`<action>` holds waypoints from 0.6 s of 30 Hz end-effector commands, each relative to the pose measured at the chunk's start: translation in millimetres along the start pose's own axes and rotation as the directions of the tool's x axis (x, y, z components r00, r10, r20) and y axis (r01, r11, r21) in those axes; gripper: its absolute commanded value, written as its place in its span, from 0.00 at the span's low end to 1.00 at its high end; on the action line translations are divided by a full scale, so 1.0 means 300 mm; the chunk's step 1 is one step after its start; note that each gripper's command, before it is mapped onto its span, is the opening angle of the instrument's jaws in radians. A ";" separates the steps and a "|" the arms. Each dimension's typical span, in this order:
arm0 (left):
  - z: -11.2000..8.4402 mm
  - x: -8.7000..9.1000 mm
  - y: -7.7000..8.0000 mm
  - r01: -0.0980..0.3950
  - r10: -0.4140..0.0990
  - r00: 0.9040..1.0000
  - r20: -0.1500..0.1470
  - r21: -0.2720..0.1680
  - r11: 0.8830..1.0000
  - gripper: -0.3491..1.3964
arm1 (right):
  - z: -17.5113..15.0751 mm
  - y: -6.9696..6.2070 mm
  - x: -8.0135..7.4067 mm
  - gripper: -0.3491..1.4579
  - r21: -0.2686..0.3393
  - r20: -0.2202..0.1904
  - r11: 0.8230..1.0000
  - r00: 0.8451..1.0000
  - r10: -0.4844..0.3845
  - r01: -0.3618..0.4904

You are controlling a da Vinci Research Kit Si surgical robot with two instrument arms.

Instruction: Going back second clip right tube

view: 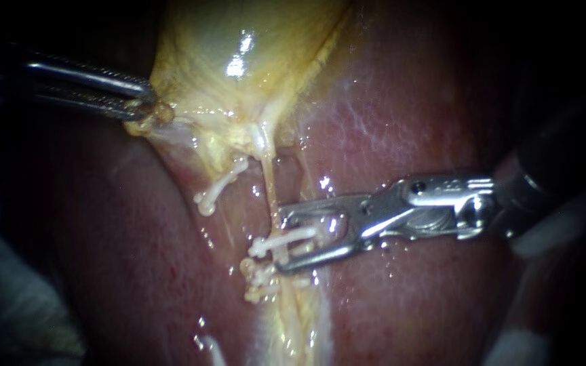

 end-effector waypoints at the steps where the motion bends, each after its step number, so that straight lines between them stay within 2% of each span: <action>1: -0.0001 0.0001 0.0001 0.000 0.000 1.000 0.000 0.000 1.000 0.00 | -0.003 -0.0008 0.0009 0.47 0.000 0.022 1.000 1.000 -0.022 0.022; 5: -0.0001 0.0001 0.0001 0.000 0.000 1.000 0.000 0.000 1.000 0.00 | -0.012 -0.0026 0.0025 0.47 -0.015 0.056 0.998 0.996 -0.066 0.067; 13: -0.0001 0.0000 -0.0001 0.000 0.000 1.000 0.000 0.000 1.000 0.00 | -0.027 -0.0038 0.0075 0.47 -0.018 0.057 0.996 0.994 -0.092 0.093; 18: 0.0041 -0.0024 -0.0014 -0.004 0.004 1.000 -0.004 0.007 1.000 0.00 | -0.030 -0.0044 0.0106 0.47 -0.013 0.057 0.994 0.993 -0.103 0.104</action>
